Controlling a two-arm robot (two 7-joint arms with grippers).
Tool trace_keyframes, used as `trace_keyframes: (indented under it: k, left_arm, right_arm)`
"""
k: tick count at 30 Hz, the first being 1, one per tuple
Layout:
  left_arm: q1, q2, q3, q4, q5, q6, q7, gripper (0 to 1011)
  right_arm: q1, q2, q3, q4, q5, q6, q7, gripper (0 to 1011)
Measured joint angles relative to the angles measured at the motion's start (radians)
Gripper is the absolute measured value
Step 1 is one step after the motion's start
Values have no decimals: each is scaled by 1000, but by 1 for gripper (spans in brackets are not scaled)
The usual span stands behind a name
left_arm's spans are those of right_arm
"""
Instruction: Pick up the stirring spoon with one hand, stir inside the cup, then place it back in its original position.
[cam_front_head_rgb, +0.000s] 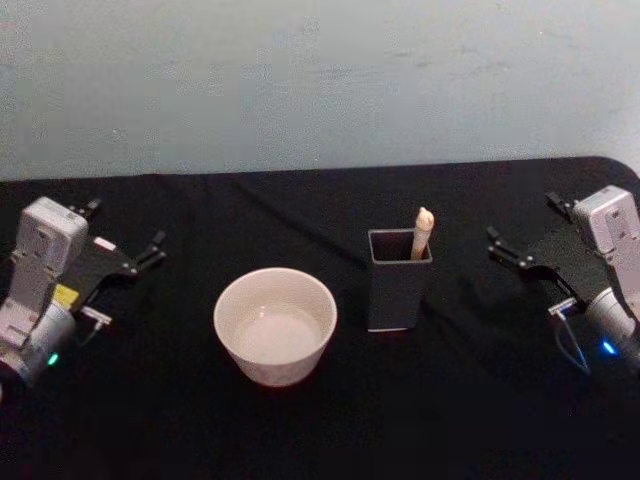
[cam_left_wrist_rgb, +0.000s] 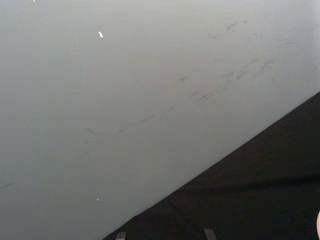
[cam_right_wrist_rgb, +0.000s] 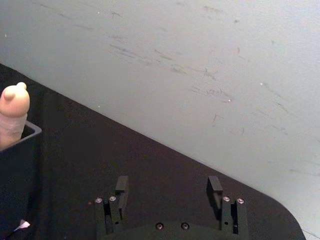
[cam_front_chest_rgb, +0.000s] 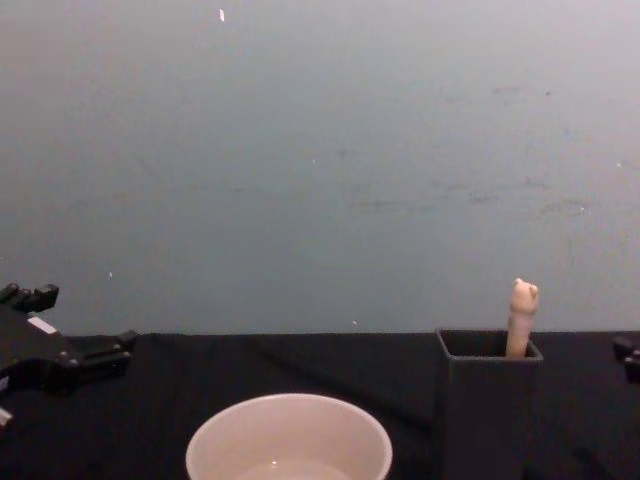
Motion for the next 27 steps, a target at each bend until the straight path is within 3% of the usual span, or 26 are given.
trace_keyframes:
  k: [22, 27]
  left_arm:
    - [0, 0, 0, 0, 0, 0, 0, 1001]
    - [0, 0, 0, 0, 0, 0, 0, 1001]
  right_arm:
    - [0, -1, 1, 0, 0, 0, 1, 1000]
    - [-8, -7, 13, -18, 10, -12, 32, 1000]
